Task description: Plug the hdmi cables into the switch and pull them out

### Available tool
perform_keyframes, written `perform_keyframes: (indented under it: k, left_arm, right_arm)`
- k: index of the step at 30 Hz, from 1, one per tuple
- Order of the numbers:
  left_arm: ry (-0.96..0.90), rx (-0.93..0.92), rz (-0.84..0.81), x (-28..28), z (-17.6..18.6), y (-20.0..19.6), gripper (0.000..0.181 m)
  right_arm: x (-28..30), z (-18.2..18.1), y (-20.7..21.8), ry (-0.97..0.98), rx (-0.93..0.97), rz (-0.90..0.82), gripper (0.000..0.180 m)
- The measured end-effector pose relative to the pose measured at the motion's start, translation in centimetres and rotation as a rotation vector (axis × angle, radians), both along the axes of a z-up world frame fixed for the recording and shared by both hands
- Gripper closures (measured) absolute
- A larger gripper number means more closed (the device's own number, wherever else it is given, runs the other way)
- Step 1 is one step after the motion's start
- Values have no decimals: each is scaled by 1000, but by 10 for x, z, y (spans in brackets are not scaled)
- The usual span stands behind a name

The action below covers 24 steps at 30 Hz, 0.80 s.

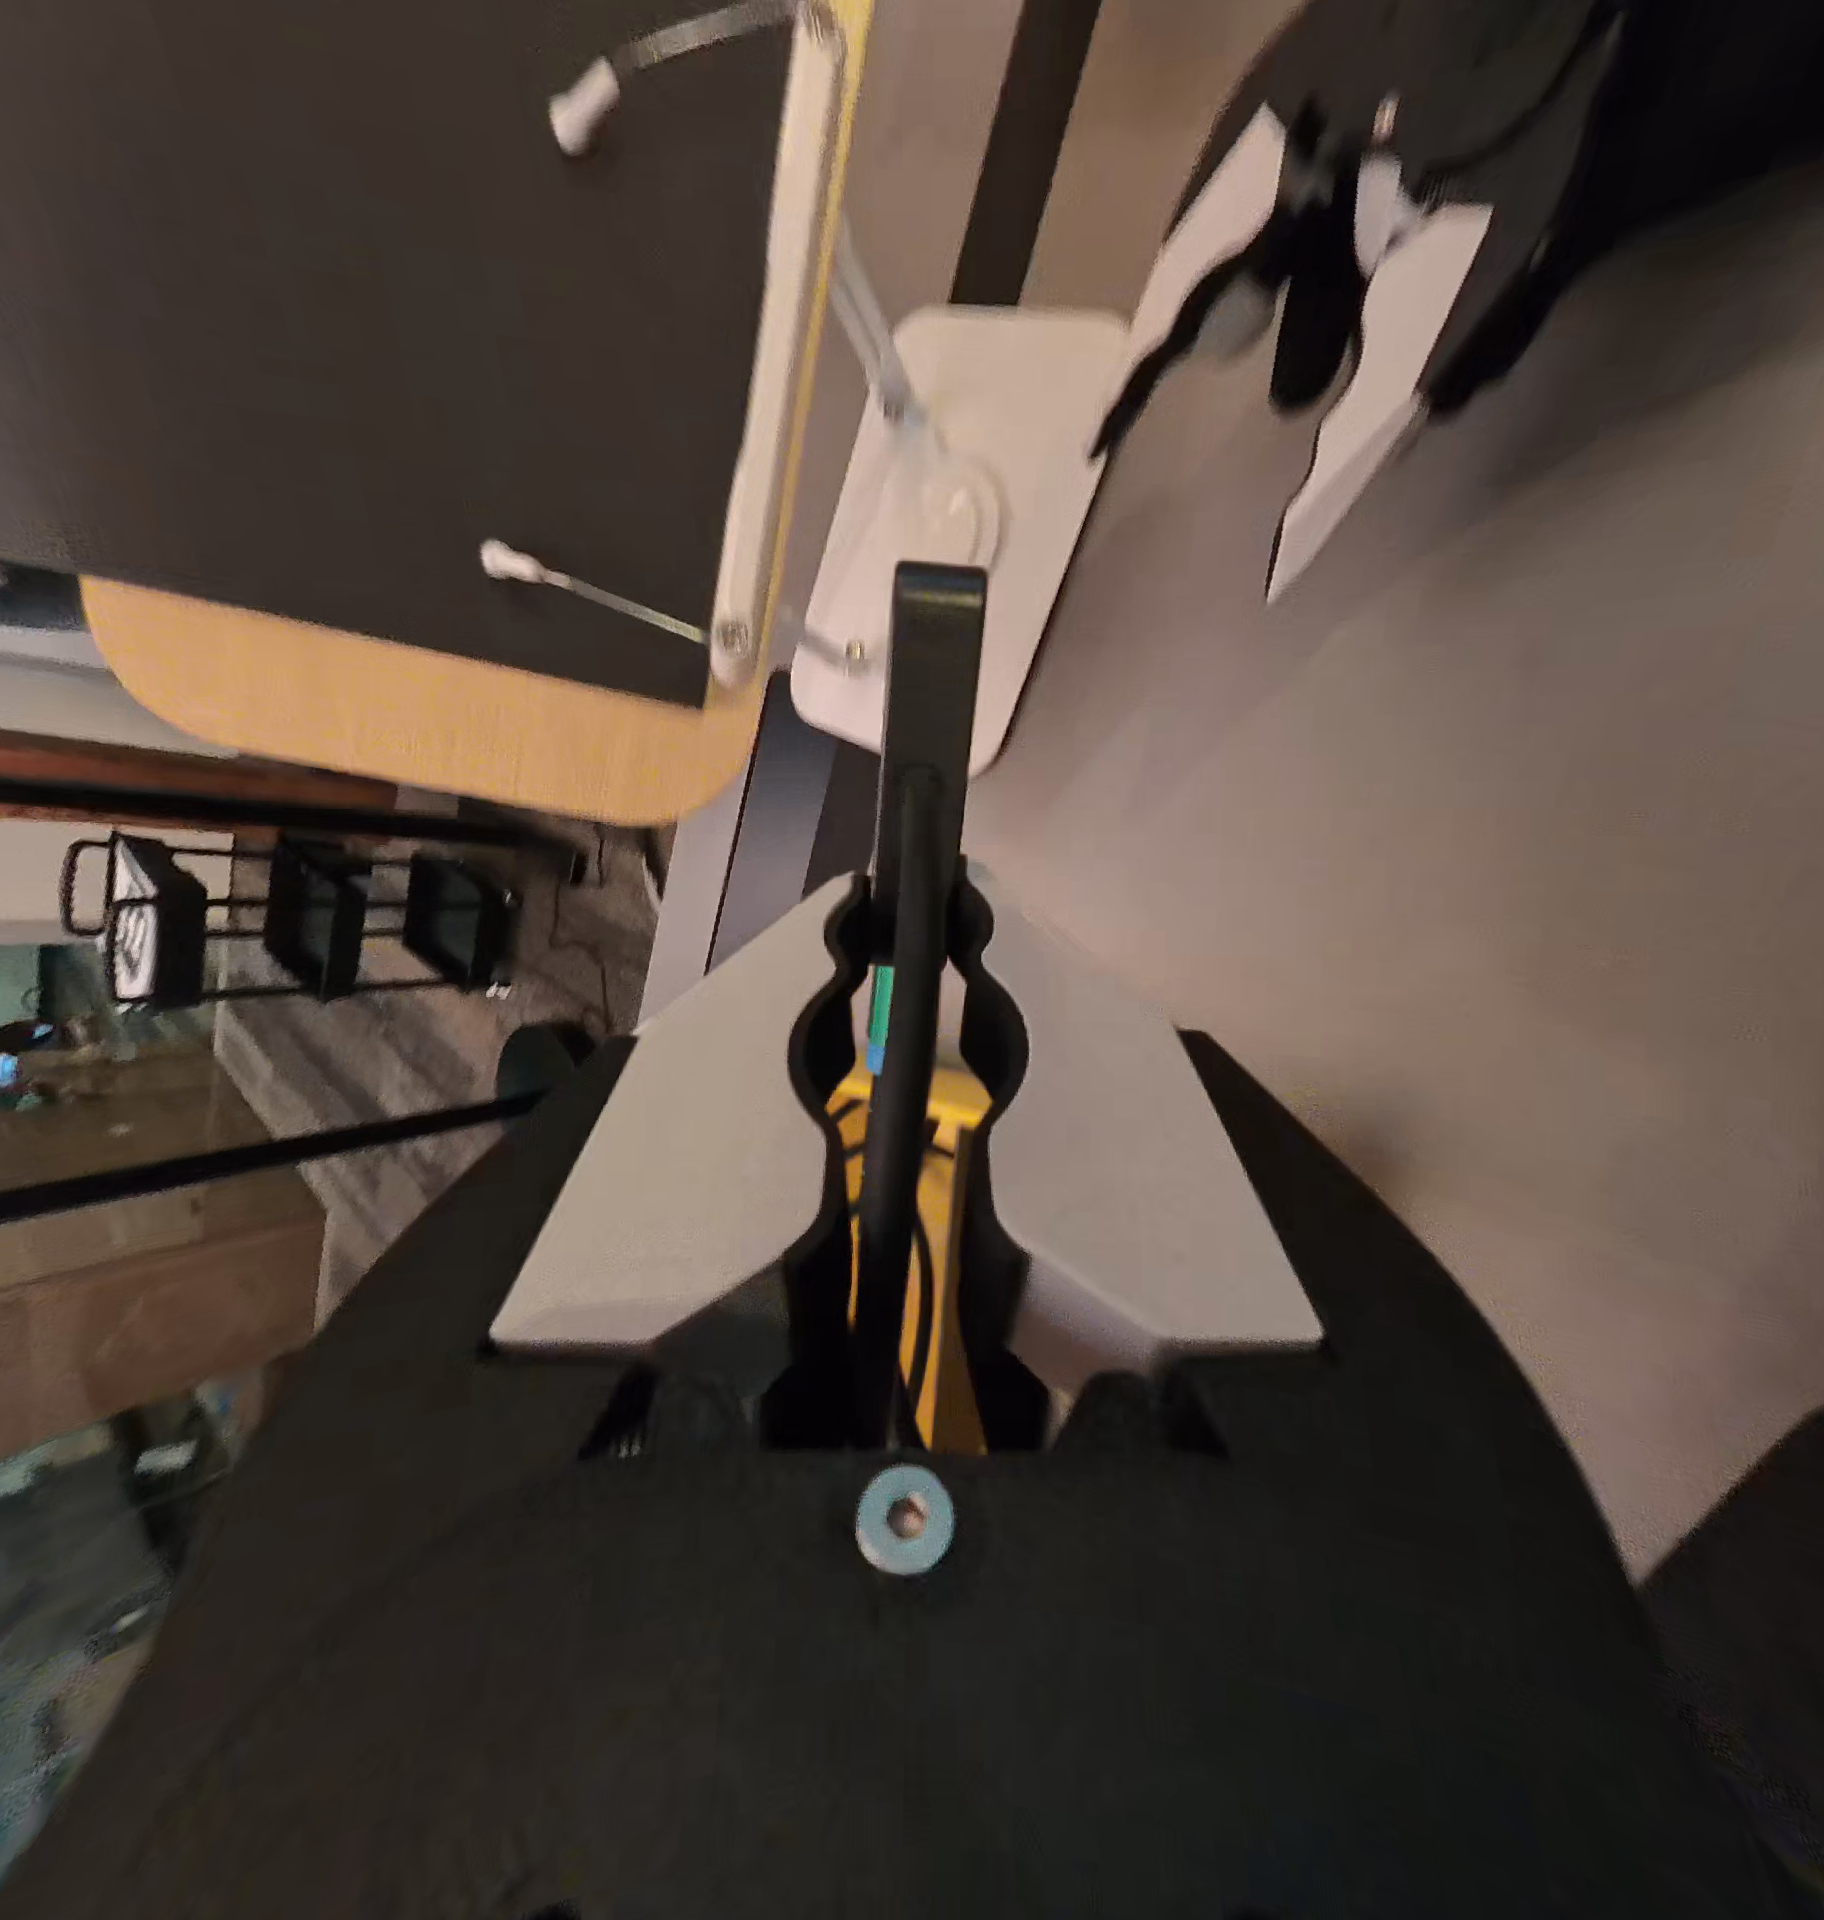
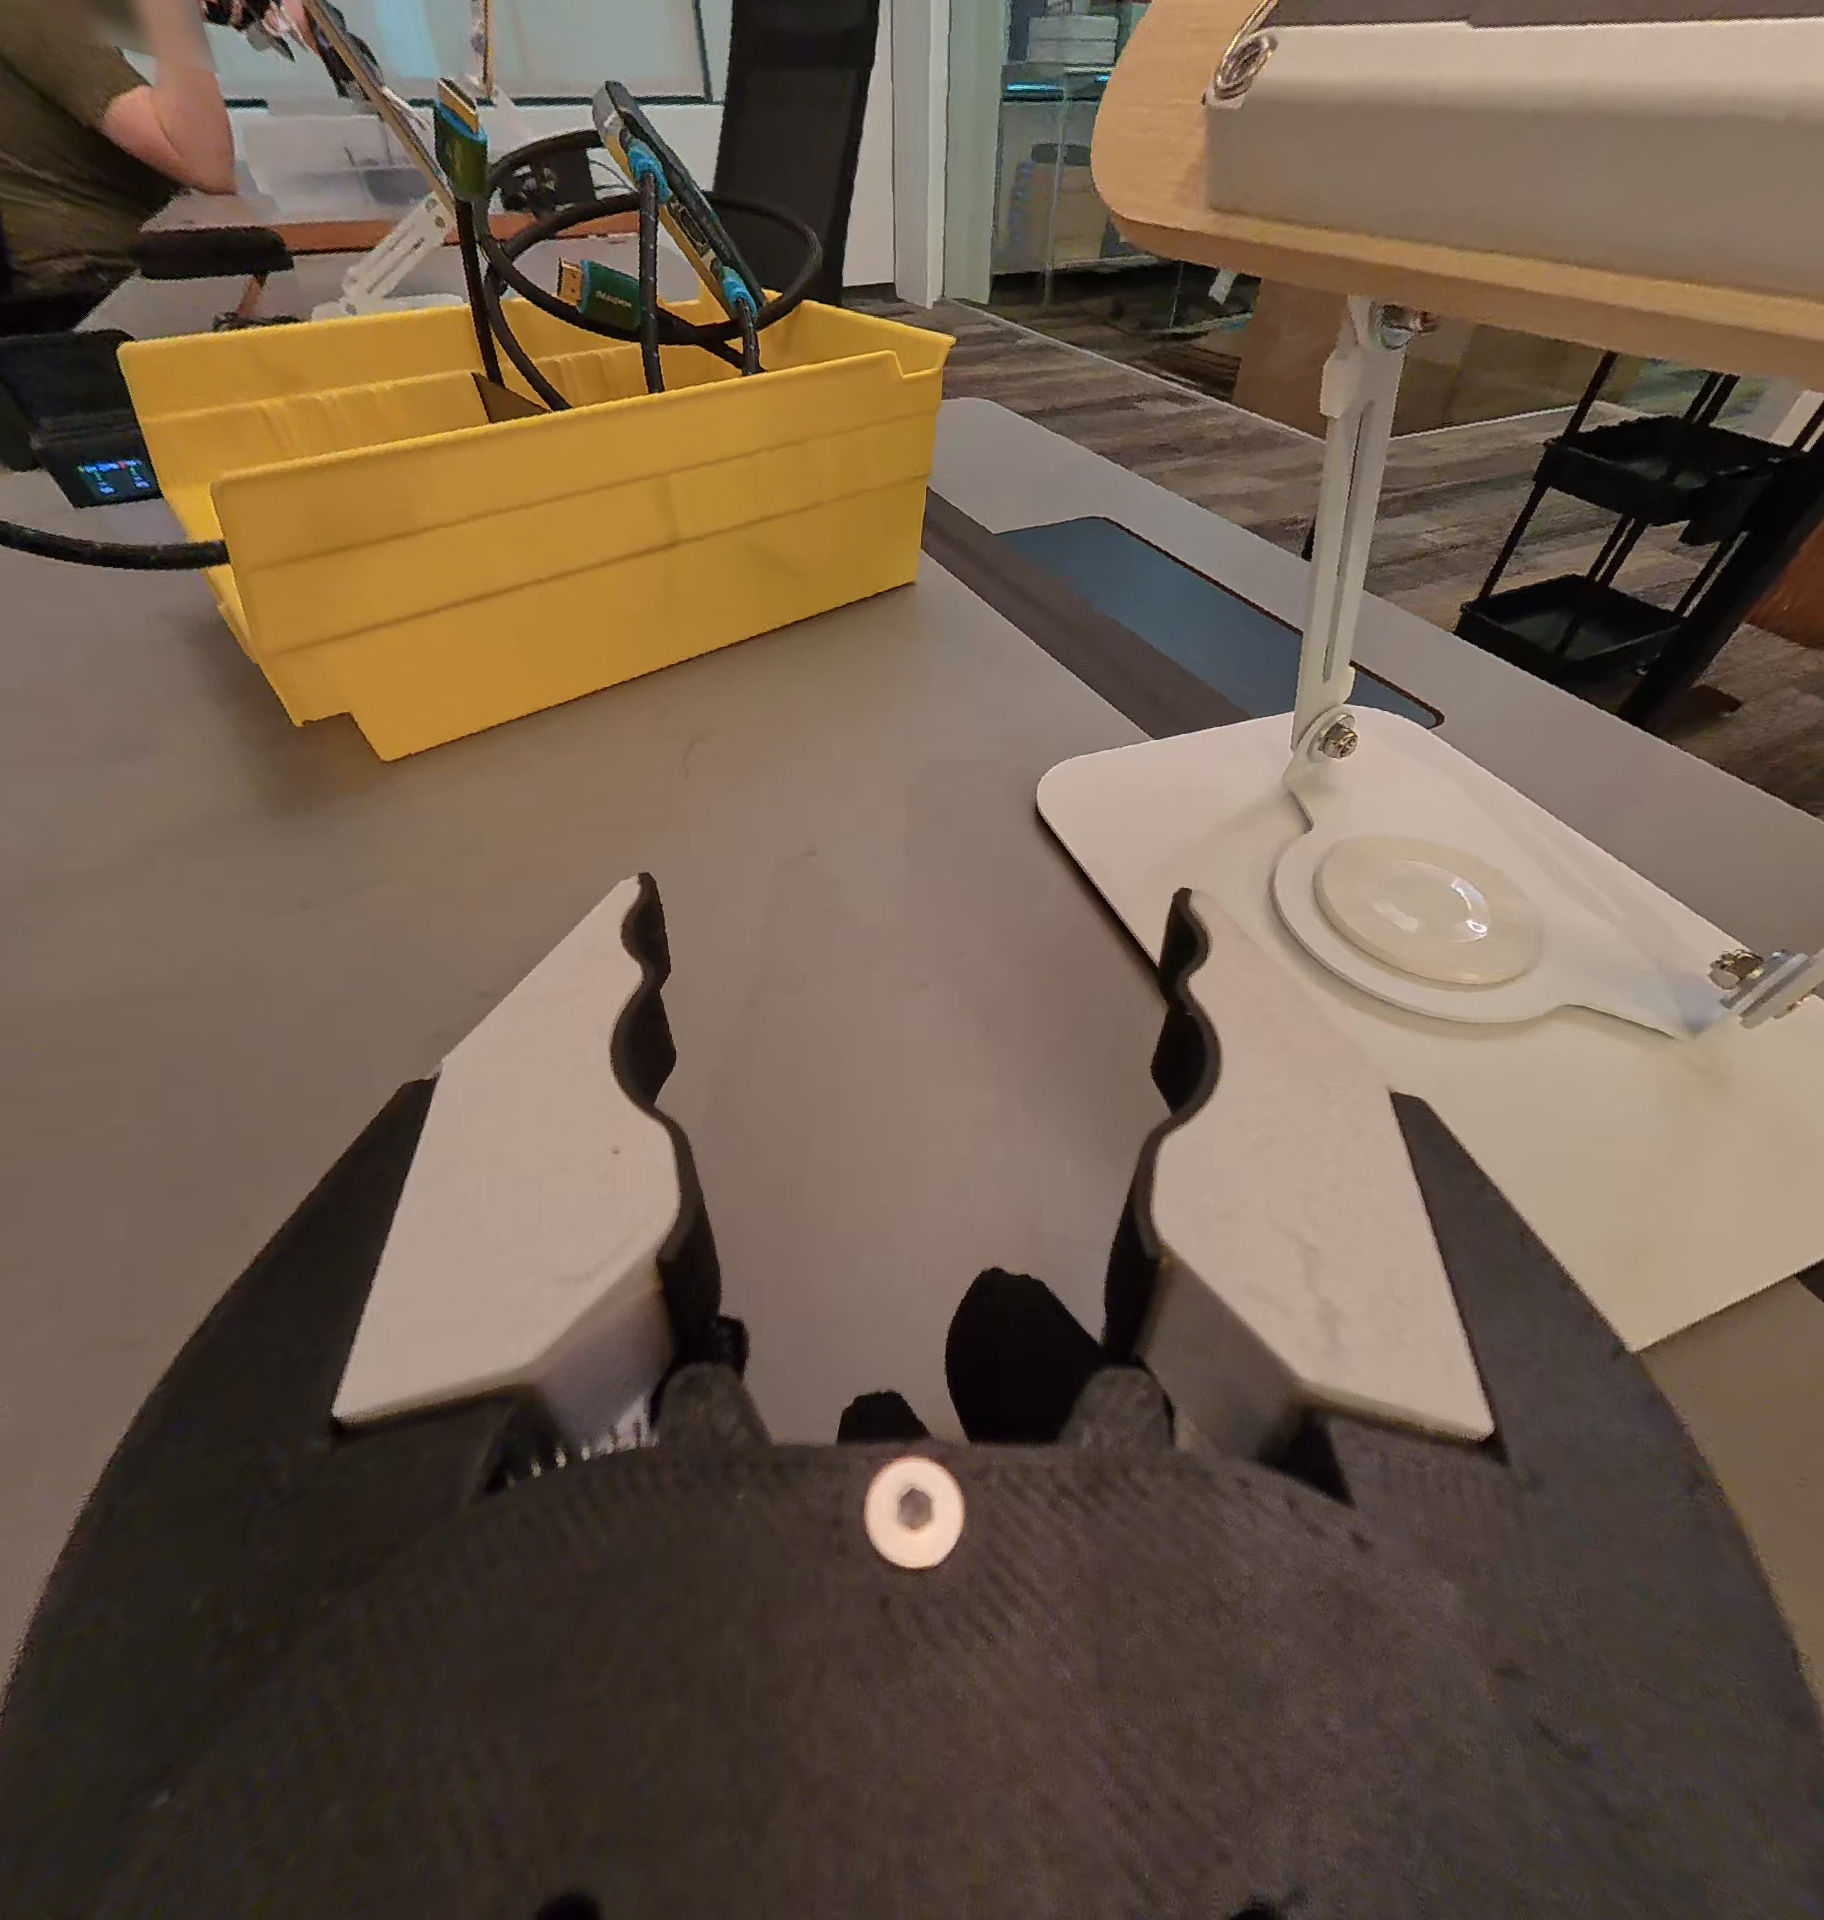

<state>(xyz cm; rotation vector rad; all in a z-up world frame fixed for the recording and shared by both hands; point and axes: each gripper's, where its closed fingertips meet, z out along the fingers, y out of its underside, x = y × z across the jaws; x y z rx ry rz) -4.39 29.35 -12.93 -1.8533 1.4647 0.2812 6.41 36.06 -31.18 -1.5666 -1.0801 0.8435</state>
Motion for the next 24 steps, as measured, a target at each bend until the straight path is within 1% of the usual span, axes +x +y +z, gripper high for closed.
perform_keyframes:
  k: [3, 6, 9, 12, 16, 19, 21, 24]
  left_arm:
    - [-116, -2, -52, 26, 10, 3, 168]
    - [-232, -12, -96, 50, 28, 3, 168]
    - [-248, 6, -126, 66, 46, 2, 168]
    - [-306, 4, -145, 79, 73, -1, 168]
    - [-270, 64, -142, 75, 108, 0, 168]
    - [-297, 69, -164, 78, 126, -3, 169]
    - [-317, 76, -176, 85, 129, -4, 169]
    - [-373, 61, -223, 103, 117, -4, 168]
  right_arm:
    - [1, 2, 0, 21, -16, 7, 86]
    - [2, 4, 1, 40, -34, 11, 86]
    - [3, 5, 2, 51, -49, 13, 87]
    - [3, 5, 3, 52, -52, 15, 87]
    - [2, 4, 2, 49, -51, 17, 87]
    - [3, 5, 3, 60, -61, 19, 87]
    - [6, 8, 5, 90, -81, 14, 87]
    - [12, 14, 10, 151, -118, 3, 87]
